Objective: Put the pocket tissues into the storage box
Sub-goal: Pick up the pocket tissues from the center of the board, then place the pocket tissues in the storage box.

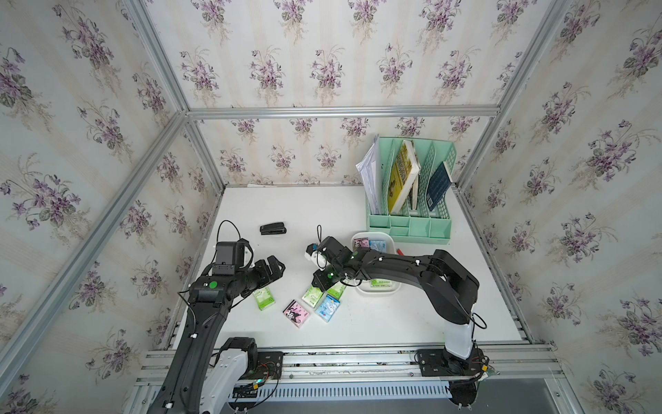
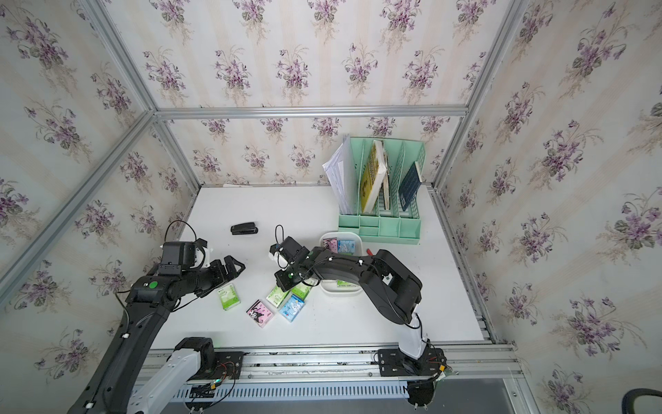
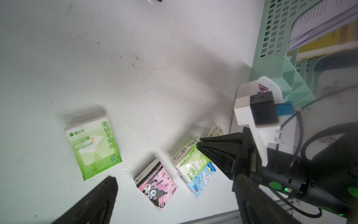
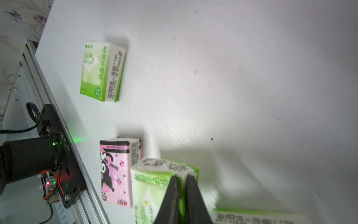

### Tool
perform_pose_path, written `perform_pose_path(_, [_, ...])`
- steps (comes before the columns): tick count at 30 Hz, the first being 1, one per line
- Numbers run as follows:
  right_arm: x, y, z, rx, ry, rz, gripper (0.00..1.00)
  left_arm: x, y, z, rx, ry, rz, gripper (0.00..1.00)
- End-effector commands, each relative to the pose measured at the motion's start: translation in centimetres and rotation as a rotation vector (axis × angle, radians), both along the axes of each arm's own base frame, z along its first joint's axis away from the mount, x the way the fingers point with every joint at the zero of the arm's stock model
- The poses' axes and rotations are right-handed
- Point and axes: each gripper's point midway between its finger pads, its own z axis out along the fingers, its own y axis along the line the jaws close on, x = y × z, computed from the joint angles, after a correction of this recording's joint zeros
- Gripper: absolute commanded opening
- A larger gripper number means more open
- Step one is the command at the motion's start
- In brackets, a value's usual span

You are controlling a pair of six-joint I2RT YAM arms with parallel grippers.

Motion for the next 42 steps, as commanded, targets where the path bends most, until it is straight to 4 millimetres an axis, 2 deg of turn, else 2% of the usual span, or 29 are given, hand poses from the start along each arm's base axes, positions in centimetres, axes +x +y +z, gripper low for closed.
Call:
perform_pose_path(1, [1.5, -0.6, 2.0, 0.028, -0.055, -0.057, 0.00, 0.2, -0.3, 0.7, -0.009, -0.028, -0.020, 0.99])
perform_pose_path(4, [2.9, -2.2, 4.1, 0.053, -0.090, -0.116, 0.00, 0.3, -0.7, 1.0, -0.035, -0.040, -0.027, 0.99])
perform_pose_path(8, [5.1, -5.7, 6.7, 0.089, -0.123, -0.216, 0.00, 0.3, -1.2, 1.5, -0.046, -0.059, -0.039, 0.99])
perform_pose_path(13, [7.9, -11.9, 9.5, 0.119, -0.167, -0.392, 0.00, 0.5, -2.3, 2.1, -0.056, -0.082, -0.071, 0.99])
perform_pose_path(17, [10.1, -17.9, 11.4, 0.136, -0.196, -0.572, 0.00, 1.0, -3.5, 2.0, -0.040, -0.081, -0.103, 0.99])
perform_pose_path(20, [11.8, -22.7, 11.7, 0.125, -0.202, -0.721, 0.00, 1.3, -4.7, 1.9, -0.024, -0.076, -0.137, 0.99])
perform_pose_path(23, [12.3, -25.0, 11.7, 0.111, -0.200, -0.794, 0.00, 1.7, -5.4, 1.8, 0.005, -0.075, -0.154, 0.99])
perform_pose_path(32, [13.8, -26.4, 9.4, 0.083, -0.167, -0.879, 0.00, 2.1, -6.7, 1.5, 0.004, -0.068, -0.173, 0.99])
perform_pose_path(42, [16.5, -26.0, 6.7, 0.038, -0.136, -0.890, 0.00, 2.1, -6.6, 1.1, 0.012, -0.061, -0.172, 0.99])
